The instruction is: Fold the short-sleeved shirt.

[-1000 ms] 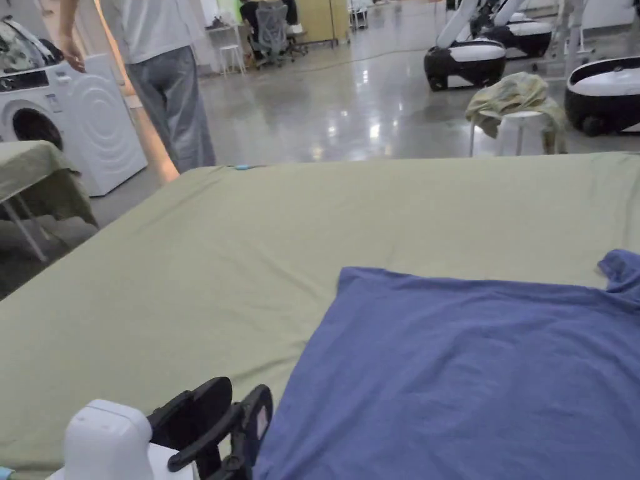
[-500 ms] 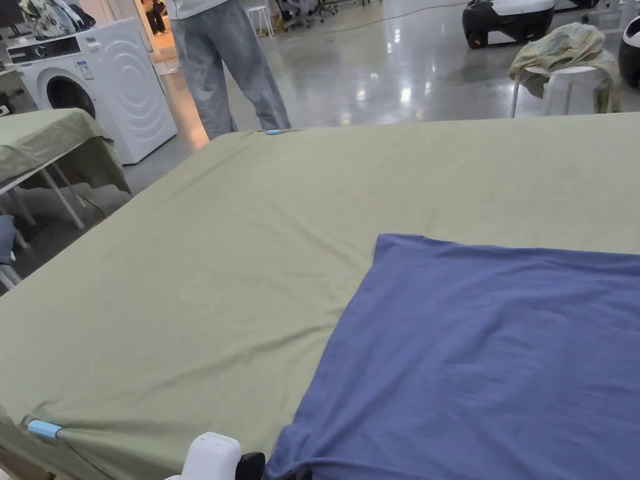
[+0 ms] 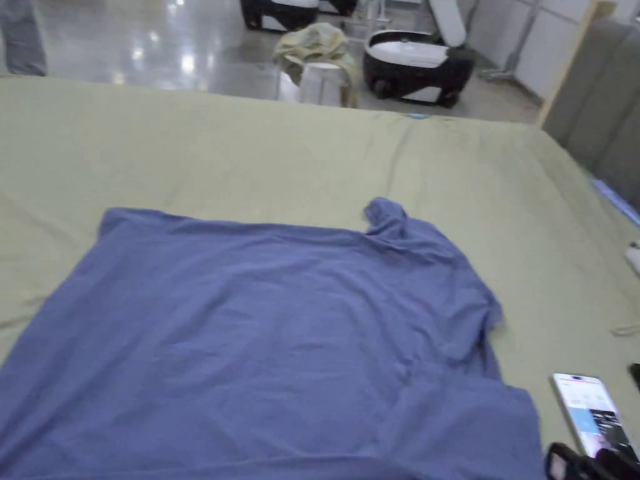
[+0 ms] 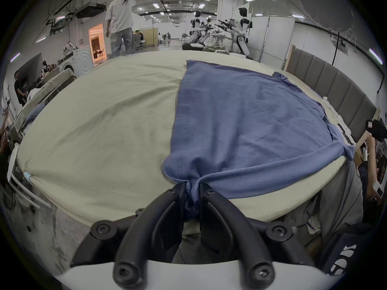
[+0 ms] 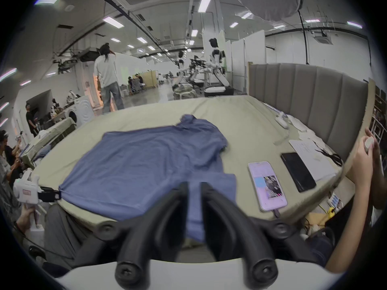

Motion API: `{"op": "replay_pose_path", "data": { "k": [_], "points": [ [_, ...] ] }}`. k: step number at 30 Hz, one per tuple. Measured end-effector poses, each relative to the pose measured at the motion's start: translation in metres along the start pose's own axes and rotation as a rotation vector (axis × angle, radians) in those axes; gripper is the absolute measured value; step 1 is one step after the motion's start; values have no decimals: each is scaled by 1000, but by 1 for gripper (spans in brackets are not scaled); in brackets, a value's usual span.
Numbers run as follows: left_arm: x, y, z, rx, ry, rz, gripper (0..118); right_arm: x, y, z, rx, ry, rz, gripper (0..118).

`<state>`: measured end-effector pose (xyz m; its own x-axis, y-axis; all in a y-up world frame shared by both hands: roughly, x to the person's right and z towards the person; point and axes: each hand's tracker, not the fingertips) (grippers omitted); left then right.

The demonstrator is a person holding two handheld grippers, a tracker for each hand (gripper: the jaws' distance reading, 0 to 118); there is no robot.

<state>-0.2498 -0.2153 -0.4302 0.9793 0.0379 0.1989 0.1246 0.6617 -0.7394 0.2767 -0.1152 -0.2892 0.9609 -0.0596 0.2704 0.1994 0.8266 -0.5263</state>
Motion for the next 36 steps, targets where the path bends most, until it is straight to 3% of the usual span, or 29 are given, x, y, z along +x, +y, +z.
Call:
{"op": "replay_pose_path", "data": {
  "k": [2, 5, 10, 14, 15, 18, 19, 21, 24, 28, 30, 36],
  "points": [
    [7, 0, 2, 3, 14, -5, 12, 23, -17, -2, -40, -2, -76, 47],
    [14, 4, 6, 6, 20, 4, 12, 33, -30, -9, -78, 50, -159, 57],
    [8, 3, 4, 5, 21, 15, 12, 30, -45, -46, -224, 36, -81, 60],
    [7, 2, 2, 9, 24, 16, 12, 33, -54, -78, -321, 26, -170, 60],
    [6, 2, 2, 11, 25, 16, 12, 35, -57, -82, -329, 49, -202, 55],
    [6, 2, 2, 15, 27, 26, 12, 36, -62, -78, -280, 42, -186, 14],
    [4, -1, -2, 17, 30, 33, 12, 39, -62, -77, -283, 58, -206, 10],
    [3, 2, 1, 19, 26, 62, 12, 40, -58, -73, -235, 71, -206, 7],
    [2, 26, 27, 124, -93, 211, 8, 36, -33, -65, -133, 97, -186, 7],
    [14, 90, 24, 223, -13, 73, 8, 33, 23, -96, -55, 121, -139, 7],
    [11, 124, 10, 279, -79, 89, 8, 31, 53, -126, -34, 128, -134, 7],
    [2, 213, -80, 179, -83, 98, 8, 25, 114, -245, -117, 145, -137, 7]
  ]
}}
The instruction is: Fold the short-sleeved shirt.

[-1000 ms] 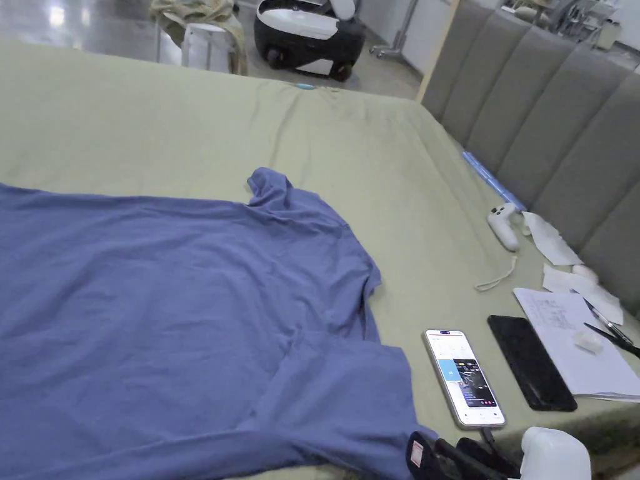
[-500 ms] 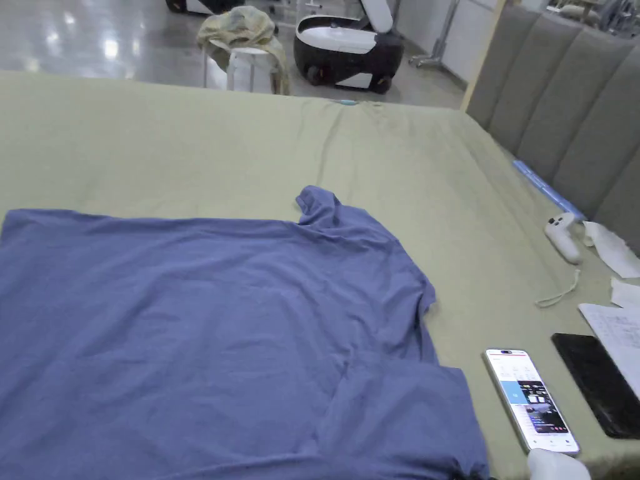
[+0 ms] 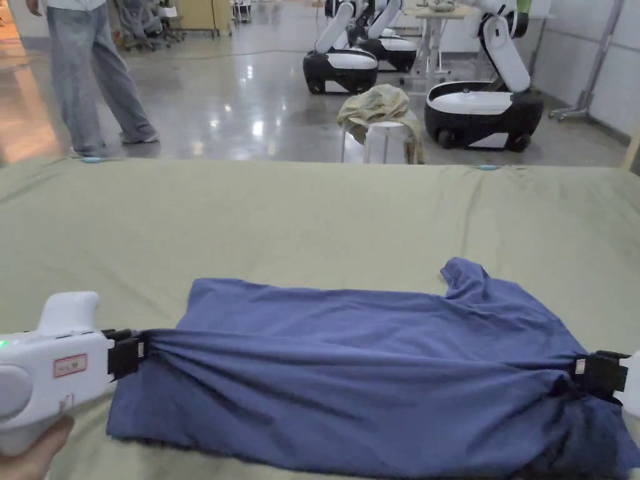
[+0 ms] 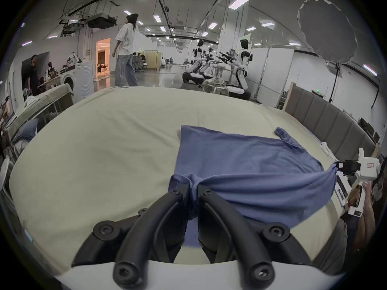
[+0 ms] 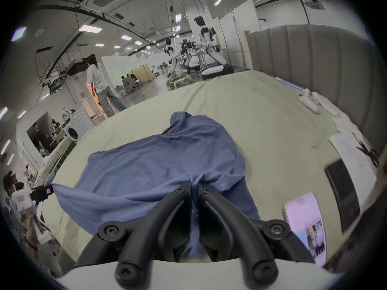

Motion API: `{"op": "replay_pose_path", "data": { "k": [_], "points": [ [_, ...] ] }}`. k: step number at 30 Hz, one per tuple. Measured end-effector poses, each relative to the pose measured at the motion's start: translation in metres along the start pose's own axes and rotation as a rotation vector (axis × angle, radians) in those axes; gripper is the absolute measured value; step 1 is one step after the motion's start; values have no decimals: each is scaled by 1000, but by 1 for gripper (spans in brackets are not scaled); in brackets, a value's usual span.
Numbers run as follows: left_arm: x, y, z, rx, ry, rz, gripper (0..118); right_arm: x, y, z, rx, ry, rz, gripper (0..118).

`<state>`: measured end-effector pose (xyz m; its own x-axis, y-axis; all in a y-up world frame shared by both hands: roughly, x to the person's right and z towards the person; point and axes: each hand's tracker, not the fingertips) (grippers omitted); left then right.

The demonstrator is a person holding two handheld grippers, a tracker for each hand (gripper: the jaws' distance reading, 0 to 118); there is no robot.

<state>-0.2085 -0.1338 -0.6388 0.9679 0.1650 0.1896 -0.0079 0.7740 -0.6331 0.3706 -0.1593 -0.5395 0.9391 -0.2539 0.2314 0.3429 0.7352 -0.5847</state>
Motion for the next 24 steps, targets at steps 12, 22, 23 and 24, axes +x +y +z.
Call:
{"op": "replay_pose_path", "data": {
  "k": [12, 22, 23, 24],
  "points": [
    [21, -5, 20, 261, 38, -97, 45, 0, 11, -13, 93, -73, 108, 47],
    [54, -56, 150, 402, -136, -102, 45, -57, -56, 147, 409, 30, 223, 62],
    [55, -62, 157, 415, -186, -81, 45, -62, -63, 154, 405, 35, 225, 62],
    [59, -69, 164, 436, -188, -75, 45, -68, -70, 160, 399, 40, 228, 62]
  ]
}}
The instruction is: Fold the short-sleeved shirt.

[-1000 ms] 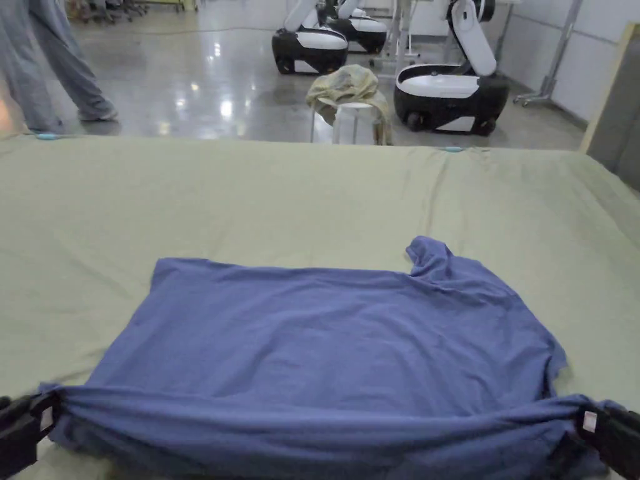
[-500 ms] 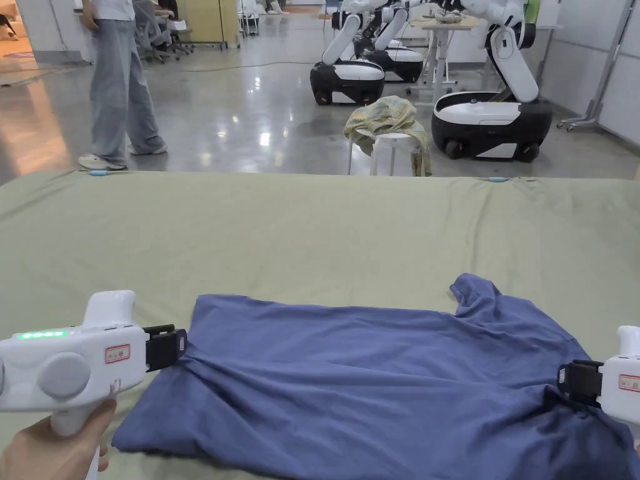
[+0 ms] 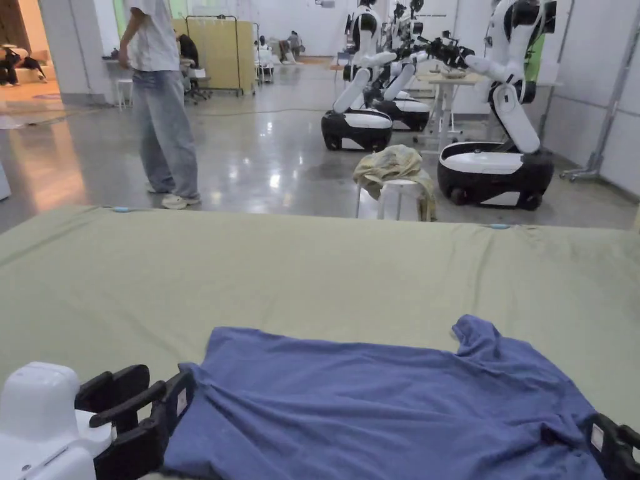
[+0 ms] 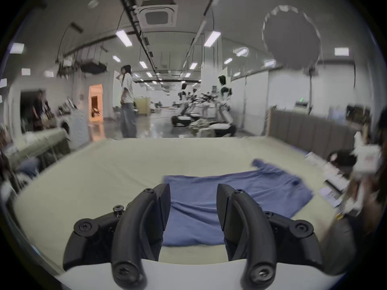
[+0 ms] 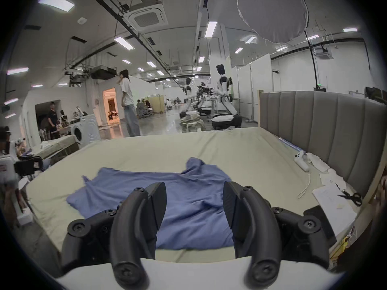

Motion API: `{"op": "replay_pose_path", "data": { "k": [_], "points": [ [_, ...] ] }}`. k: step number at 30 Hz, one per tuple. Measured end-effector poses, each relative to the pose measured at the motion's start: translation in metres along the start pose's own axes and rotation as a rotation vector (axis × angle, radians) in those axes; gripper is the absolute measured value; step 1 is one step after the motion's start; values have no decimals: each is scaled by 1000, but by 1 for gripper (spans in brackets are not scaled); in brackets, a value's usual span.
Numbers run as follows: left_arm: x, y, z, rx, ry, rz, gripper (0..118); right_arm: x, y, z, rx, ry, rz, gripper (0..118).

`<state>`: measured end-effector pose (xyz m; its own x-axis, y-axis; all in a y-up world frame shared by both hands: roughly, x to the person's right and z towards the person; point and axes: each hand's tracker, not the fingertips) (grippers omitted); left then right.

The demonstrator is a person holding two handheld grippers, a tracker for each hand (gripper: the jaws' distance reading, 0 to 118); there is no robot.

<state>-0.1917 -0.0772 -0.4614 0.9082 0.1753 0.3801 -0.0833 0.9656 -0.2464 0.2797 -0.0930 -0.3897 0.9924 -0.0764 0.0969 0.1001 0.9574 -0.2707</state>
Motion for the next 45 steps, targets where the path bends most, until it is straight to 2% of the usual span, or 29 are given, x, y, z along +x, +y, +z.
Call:
{"op": "replay_pose_path", "data": {
  "k": [2, 5, 6, 7, 8, 9, 10, 12, 15, 22, 25, 28, 29, 30, 31, 32, 34, 38, 40, 41, 43, 45],
  "points": [
    [9, -6, 15, 19, 17, 62, 45, -16, -3, 15, -4, 28, 13, 62],
    [16, -12, 30, -16, -108, 75, 45, -29, -10, 30, -16, 73, 7, 60],
    [22, -15, 35, 1, -68, 17, 34, -37, -9, 35, -22, 70, 8, 54],
    [32, -13, 40, -15, 47, -34, 16, -40, -10, 39, -25, 74, 12, 44],
    [36, -12, 40, -71, 74, -86, 13, -42, -12, 41, -25, 76, 8, 30],
    [36, -15, 42, -80, 36, -114, 11, -45, -15, 45, -18, 74, 4, 7],
    [38, -18, 47, -46, 59, -104, 3, -45, -17, 46, -17, 64, 2, 0],
    [37, -19, 51, -58, 54, -57, 2, -49, -20, 48, -30, 62, 22, 0],
    [39, -22, 52, -37, 92, -79, 2, -50, -27, 46, -53, 55, 51, 0],
    [21, -14, 42, -66, 111, -63, 2, -49, -27, 35, -96, 77, 41, 0],
    [6, -11, 26, -80, 206, -90, 3, -47, -26, 31, -97, 76, 34, 0],
    [-30, -12, -11, -194, 131, -23, 5, -39, -27, 27, -107, 90, -2, 0],
    [-41, -14, -26, -213, 100, 8, 18, -37, -28, 25, -109, 95, -9, 0],
    [-55, -15, -45, -274, 103, 60, 50, -35, -29, 23, -115, 98, -15, 0],
    [-66, -19, -64, -320, 120, 107, 64, -33, -31, 21, -122, 95, -22, 0],
    [-79, -24, -81, -358, 117, 142, 65, -31, -32, 19, -131, 93, -28, 0],
    [-102, -35, -113, -430, 137, 204, 65, -25, -36, 15, -146, 88, -45, 0],
    [-119, -57, -159, -586, 190, 177, 64, -14, -42, 9, -178, 78, -88, 0],
    [-120, -68, -175, -665, 168, 202, 58, -8, -45, 5, -193, 70, -109, 0],
    [-119, -73, -181, -695, 174, 197, 53, -6, -46, 4, -198, 65, -117, 0],
    [-112, -82, -186, -703, 226, 118, 34, -2, -47, 1, -217, 53, -128, 0],
    [-110, -81, -186, -686, 207, 155, 16, 2, -48, 0, -225, 43, -128, 0]
  ]
}}
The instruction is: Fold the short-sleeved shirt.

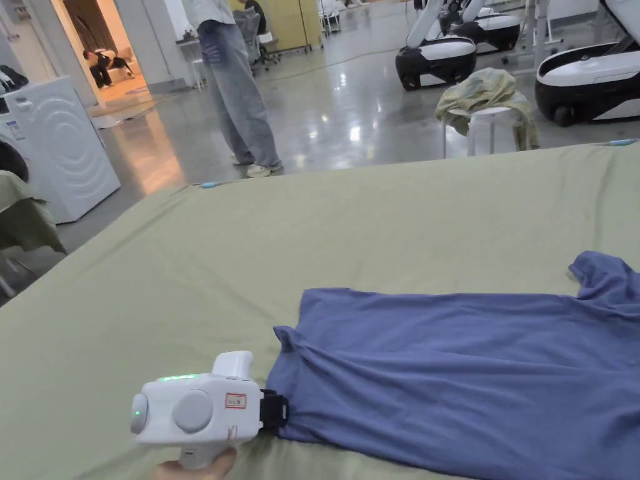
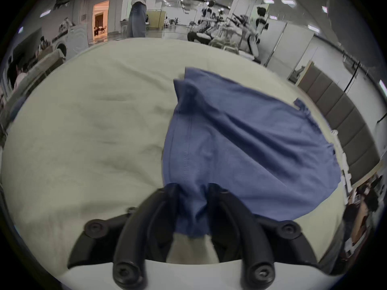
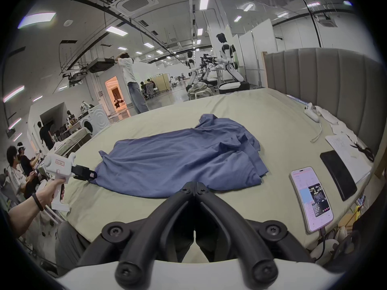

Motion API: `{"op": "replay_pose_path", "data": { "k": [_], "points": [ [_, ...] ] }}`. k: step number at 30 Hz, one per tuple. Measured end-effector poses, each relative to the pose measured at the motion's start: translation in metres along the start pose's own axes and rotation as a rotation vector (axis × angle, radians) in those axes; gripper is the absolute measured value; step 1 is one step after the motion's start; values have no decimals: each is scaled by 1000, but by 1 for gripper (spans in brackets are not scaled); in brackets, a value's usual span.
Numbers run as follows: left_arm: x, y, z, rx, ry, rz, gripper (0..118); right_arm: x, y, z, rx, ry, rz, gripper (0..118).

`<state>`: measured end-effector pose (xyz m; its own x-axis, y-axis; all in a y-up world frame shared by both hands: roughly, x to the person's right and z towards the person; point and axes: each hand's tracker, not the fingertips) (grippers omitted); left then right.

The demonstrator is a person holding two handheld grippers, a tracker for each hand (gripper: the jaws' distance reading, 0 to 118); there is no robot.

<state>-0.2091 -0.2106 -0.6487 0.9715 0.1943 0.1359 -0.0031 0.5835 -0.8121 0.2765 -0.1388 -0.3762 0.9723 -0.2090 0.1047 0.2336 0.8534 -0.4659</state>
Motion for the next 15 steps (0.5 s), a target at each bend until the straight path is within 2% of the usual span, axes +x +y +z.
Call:
{"op": "replay_pose_path", "data": {
  "k": [1, 2, 5, 8, 9, 11, 15],
  "points": [
    [1, 1, -1, -9, -10, 12, 15, 2, 1, -1, -5, -13, 3, 0],
    [4, 1, -2, -29, -23, 6, 8, 5, 2, -2, -12, -31, 7, 0],
    [18, -1, -7, -34, 39, -57, 6, 24, 7, -12, -13, -120, -18, 2],
    [16, 0, -5, -40, 44, -75, 6, 53, 14, -39, -77, -98, -142, 54],
    [17, -1, -2, -37, 41, -69, 6, 68, 13, -54, -110, -104, -163, 63],
    [17, -4, 2, -30, 26, -46, 6, 79, 14, -82, -152, -140, -141, 65],
    [20, -5, 7, -26, 17, -35, 6, 101, 14, -142, -262, -148, -221, 65]
  ]
}}
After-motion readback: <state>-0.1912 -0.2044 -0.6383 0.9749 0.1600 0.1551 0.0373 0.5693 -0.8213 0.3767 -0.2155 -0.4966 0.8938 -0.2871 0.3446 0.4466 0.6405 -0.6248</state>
